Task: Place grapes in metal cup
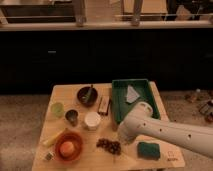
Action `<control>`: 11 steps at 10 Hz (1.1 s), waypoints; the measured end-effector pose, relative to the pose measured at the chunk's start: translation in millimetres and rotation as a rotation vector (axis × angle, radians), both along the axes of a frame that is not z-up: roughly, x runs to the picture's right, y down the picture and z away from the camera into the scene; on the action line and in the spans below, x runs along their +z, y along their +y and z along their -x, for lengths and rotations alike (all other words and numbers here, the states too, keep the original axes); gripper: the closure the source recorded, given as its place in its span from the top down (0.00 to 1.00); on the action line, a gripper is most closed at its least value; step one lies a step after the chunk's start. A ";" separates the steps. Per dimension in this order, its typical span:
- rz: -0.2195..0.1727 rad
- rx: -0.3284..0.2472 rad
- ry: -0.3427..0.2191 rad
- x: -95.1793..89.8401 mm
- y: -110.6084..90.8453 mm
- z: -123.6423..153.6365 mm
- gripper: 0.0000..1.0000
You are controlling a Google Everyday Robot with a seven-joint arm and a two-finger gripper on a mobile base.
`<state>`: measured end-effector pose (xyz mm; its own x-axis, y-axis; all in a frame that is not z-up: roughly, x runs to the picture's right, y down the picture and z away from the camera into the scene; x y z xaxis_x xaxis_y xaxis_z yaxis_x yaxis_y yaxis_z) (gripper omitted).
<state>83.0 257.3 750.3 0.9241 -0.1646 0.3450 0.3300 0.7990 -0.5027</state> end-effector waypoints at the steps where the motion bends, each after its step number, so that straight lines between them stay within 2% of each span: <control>1: -0.002 0.002 0.001 0.5 -0.4 -1.6 0.53; 3: -0.017 0.003 -0.014 -4.7 -0.4 1.4 0.72; 4: -0.030 0.007 -0.020 -15.5 -0.5 3.8 0.78; 6: -0.048 0.024 -0.026 -35.6 -1.0 9.1 0.80; 7: -0.052 0.025 -0.029 -39.4 -1.0 11.4 0.80; 9: -0.040 0.028 -0.029 -46.1 1.5 19.2 0.80; 11: -0.002 0.040 -0.019 -52.2 14.6 49.2 0.80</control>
<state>33.9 271.8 698.1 0.9232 -0.1281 0.3623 0.3072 0.8126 -0.4953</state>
